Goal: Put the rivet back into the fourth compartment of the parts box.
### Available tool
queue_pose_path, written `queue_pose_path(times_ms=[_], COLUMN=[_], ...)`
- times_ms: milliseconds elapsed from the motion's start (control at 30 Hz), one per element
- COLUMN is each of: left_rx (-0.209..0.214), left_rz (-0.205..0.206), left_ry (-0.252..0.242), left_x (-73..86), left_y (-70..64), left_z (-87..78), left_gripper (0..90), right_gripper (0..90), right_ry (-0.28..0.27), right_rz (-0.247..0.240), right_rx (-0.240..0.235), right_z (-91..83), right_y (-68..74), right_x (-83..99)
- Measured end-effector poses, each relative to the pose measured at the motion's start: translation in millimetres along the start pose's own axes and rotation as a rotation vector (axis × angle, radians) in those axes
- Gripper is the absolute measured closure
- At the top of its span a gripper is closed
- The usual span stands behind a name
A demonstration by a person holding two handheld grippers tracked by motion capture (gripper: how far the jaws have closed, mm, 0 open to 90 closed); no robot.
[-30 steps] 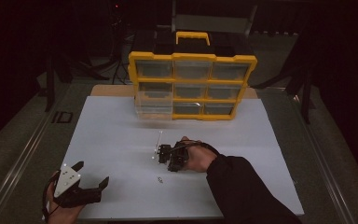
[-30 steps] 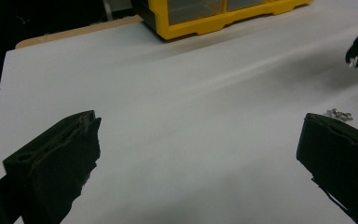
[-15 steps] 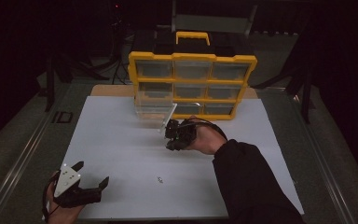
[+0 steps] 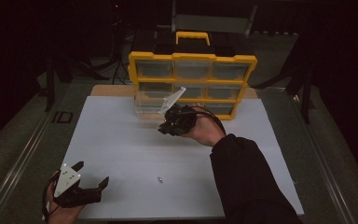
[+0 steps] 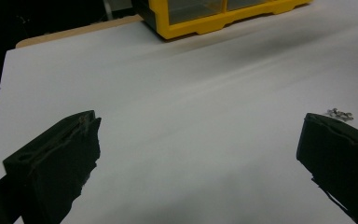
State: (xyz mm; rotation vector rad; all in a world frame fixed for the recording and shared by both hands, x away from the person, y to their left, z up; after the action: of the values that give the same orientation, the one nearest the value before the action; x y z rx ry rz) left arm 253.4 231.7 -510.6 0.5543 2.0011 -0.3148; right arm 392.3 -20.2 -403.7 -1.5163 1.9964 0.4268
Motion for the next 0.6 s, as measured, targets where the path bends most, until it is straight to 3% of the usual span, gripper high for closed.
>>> queue_pose_path(times_ms=[100,300,467,600], left_rx=[0.0,0.0,0.001,0.004], left_rz=[-0.002,-0.002,-0.003,-0.003], left_ry=[-0.002,-0.003,-0.003,-0.002], left_x=[-0.2,-0.2,-0.3,-0.2], left_y=[-0.1,0.0,-0.2,-0.4], left_z=[-0.1,0.0,0.0,0.2], left_gripper=[0.0,0.0,0.0,0.0], right_gripper=[83.2,83.2,83.2,83.2], right_ry=[-0.083,-0.207,-0.239,-0.222], right_rz=[0.061,0.133,0.182,0.215], right_rx=[0.026,0.085,0.161,0.211], right_z=[-4.7,-14.5,-16.8,-14.8], right_y=[-10.0,-23.9,-37.0,-46.5], right_x=[-7.9,-19.3,-26.3,-29.7])
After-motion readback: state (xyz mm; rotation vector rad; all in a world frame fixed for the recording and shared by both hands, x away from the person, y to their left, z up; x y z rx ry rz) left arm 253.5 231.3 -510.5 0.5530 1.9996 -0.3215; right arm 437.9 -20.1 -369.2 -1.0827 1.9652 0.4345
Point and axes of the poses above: each handheld gripper's, and its own axes: z roughly forward along the jaws, x roughly out of its underside, y roughly to its left, the point moved 7 cm from there along z, roughly forward along the jaws, and after that the axes turned 3 degrees about x, right-handed, at the moved point
